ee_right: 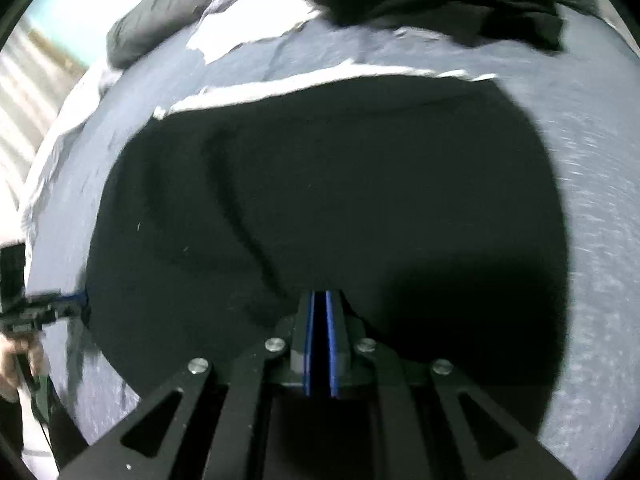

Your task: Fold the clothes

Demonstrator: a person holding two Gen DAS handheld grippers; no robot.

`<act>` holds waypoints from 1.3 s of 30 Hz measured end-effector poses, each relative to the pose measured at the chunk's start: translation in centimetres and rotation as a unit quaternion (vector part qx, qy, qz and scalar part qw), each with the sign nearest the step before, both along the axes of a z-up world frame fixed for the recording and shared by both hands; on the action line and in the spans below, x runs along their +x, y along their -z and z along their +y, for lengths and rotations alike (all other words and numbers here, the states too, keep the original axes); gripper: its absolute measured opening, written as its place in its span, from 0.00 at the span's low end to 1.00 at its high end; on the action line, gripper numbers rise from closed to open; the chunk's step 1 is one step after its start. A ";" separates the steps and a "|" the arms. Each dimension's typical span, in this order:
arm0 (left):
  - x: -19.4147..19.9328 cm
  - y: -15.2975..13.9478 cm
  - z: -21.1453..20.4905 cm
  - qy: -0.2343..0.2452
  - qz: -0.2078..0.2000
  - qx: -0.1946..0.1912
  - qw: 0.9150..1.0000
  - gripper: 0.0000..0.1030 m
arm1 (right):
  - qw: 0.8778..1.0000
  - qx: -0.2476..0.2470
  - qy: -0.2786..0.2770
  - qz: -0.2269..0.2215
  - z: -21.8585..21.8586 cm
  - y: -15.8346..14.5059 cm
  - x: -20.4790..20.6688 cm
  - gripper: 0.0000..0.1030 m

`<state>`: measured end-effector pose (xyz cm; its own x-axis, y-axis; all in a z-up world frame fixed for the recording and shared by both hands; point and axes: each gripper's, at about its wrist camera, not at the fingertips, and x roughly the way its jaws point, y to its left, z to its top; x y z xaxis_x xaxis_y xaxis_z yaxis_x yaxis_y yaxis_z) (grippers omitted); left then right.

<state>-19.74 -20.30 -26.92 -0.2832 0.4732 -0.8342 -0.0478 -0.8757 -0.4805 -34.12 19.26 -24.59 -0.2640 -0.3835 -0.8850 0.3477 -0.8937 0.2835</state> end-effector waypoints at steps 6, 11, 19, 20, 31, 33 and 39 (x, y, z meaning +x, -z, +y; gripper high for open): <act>0.8 0.4 -1.1 -0.017 -0.014 -0.004 1.000 0.50 | 1.000 -0.016 0.008 0.021 3.5 -2.6 2.3 0.05; 1.2 1.6 -1.4 -0.036 -0.025 0.038 0.998 0.50 | 0.999 -0.029 0.027 0.022 6.9 -3.6 3.4 0.05; 1.4 3.0 -0.5 -0.051 -0.030 0.065 0.996 0.51 | 0.997 -0.040 0.063 0.022 11.8 -3.9 4.9 0.05; 1.2 3.0 -0.6 -0.056 -0.029 0.071 0.995 0.51 | 0.997 -0.043 0.067 0.021 12.2 -3.9 5.0 0.05; 0.8 2.5 1.3 -0.042 -0.009 0.086 0.995 0.49 | 0.996 -0.054 0.074 0.022 13.0 -3.8 5.4 0.05; 0.6 3.1 1.4 -0.049 -0.017 0.091 0.995 0.49 | 0.995 -0.057 0.076 0.021 13.0 -3.8 5.4 0.05; 0.0 4.0 1.8 -0.054 -0.017 0.097 0.994 0.49 | 0.995 -0.059 0.075 0.019 13.0 -3.7 5.6 0.05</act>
<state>-19.75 -18.49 -30.89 -0.3144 0.5948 -0.7398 0.0594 -0.7655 -0.6407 -28.56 32.26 -20.87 -0.3585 -0.4377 -0.8246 0.2257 -0.8977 0.3784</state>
